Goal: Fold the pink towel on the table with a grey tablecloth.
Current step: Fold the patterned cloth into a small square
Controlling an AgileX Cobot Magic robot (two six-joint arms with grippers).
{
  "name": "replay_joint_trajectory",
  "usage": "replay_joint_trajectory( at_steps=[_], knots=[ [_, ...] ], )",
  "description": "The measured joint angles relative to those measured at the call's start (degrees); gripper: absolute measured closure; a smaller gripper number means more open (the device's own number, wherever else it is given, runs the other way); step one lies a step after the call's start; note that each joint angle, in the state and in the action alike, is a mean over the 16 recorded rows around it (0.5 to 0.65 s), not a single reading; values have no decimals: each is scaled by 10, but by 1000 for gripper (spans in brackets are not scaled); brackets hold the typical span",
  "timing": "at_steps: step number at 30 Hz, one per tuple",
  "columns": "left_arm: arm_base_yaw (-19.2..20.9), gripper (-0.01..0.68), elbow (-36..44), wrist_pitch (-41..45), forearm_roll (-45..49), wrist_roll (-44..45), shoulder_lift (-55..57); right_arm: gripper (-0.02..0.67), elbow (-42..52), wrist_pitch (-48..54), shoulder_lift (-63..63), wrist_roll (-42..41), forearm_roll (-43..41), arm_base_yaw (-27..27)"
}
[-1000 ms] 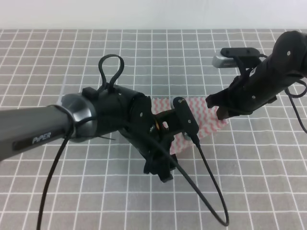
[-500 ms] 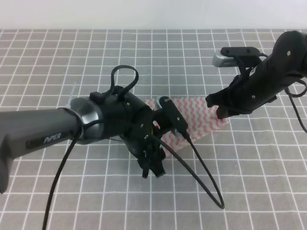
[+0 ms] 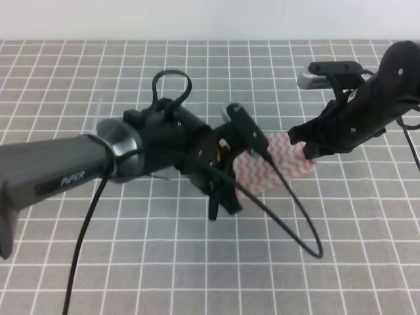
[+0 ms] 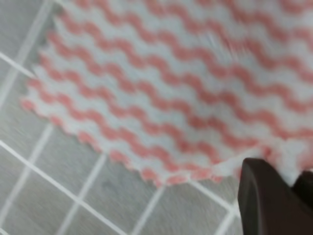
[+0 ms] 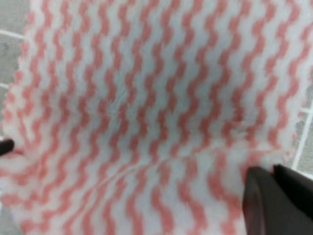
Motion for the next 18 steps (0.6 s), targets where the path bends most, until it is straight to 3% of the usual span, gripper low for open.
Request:
replay_joint_trajectory(
  at_steps=[18],
  knots=[
    [28, 673, -59, -4, -1, -26, 44, 665, -1, -29, 26, 2, -12, -5]
  ],
)
